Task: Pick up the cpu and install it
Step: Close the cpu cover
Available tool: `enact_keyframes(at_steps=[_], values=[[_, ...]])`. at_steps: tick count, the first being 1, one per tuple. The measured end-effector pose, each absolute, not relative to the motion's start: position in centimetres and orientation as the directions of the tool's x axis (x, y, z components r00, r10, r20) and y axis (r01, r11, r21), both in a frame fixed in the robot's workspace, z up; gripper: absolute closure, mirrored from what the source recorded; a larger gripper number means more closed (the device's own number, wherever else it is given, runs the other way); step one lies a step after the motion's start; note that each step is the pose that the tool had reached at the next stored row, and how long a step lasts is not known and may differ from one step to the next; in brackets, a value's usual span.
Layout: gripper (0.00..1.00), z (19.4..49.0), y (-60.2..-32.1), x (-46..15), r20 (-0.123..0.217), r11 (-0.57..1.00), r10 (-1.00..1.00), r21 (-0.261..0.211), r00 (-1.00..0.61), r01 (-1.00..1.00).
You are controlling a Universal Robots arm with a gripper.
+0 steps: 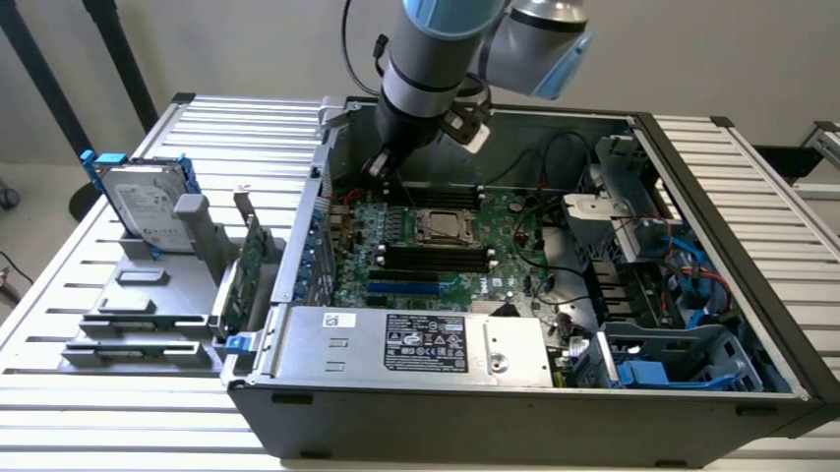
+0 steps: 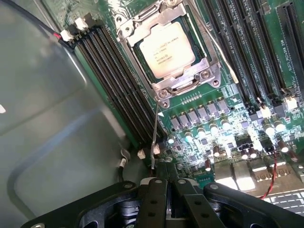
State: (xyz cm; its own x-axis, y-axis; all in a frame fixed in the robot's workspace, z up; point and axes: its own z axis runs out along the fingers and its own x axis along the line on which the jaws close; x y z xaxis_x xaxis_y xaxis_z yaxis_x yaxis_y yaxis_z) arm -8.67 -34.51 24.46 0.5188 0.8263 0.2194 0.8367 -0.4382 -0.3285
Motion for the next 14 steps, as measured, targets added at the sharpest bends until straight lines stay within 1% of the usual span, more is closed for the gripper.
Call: enact_keyframes(at_steps=[8,14], values=[[0.89,24.86,-34.49,-8.67,0.24,-0.482,0.795,-0.306,0.557,0.821],[0.89,24.87,-34.5,-8.67,0.278,-0.486,0.781,-0.292,0.559,0.824]])
